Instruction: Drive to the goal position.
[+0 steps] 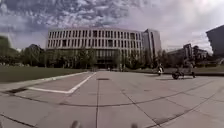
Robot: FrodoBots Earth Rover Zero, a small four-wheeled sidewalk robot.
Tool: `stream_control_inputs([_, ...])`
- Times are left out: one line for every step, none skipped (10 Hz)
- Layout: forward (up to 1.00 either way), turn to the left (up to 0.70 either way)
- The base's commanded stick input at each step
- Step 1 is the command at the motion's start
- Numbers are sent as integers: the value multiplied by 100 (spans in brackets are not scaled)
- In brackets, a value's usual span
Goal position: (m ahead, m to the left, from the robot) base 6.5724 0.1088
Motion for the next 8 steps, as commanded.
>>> stream_control_inputs([70,0])
stream_control_inputs([70,0])
stream_control_inputs([70,0])
stream_control_inputs([70,0])
stream_control_inputs([70,0])
stream_control_inputs([70,0])
stream_control_inputs([70,0])
stream_control_inputs([70,0])
